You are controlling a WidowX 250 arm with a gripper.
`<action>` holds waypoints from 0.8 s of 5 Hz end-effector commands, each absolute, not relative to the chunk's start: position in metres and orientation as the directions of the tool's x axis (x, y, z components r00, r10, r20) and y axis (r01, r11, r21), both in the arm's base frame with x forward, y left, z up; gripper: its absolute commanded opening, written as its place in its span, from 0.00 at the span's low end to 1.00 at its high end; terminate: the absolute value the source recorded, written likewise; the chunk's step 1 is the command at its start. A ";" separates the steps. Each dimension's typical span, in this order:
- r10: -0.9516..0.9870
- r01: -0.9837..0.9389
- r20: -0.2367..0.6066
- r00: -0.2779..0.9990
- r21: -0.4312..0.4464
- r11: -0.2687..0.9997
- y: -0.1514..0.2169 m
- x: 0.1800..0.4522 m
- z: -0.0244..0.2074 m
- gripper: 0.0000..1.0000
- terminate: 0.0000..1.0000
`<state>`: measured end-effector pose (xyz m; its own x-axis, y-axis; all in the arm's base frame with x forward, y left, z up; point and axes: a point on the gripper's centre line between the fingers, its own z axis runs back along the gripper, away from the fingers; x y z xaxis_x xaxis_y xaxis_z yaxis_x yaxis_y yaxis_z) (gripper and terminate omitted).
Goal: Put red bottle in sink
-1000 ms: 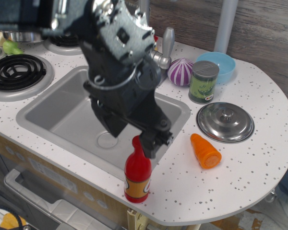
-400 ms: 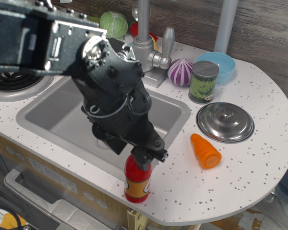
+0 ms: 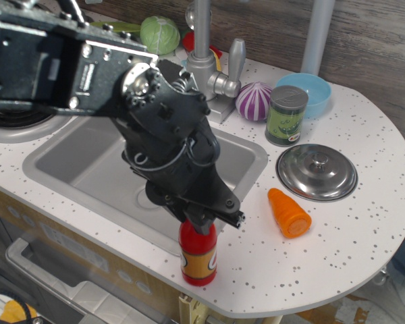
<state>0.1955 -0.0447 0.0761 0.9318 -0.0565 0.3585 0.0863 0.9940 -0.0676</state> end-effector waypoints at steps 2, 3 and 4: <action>-0.094 0.063 0.313 0.945 0.105 0.992 0.004 0.211 0.129 0.00 0.00; -0.170 0.111 0.338 0.926 0.186 0.976 0.039 0.227 0.129 0.00 0.00; -0.252 0.180 0.383 0.888 0.214 0.960 0.076 0.250 0.102 0.00 0.00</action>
<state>0.2567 0.0808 0.0806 0.8857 -0.2680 0.3791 0.2071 0.9589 0.1941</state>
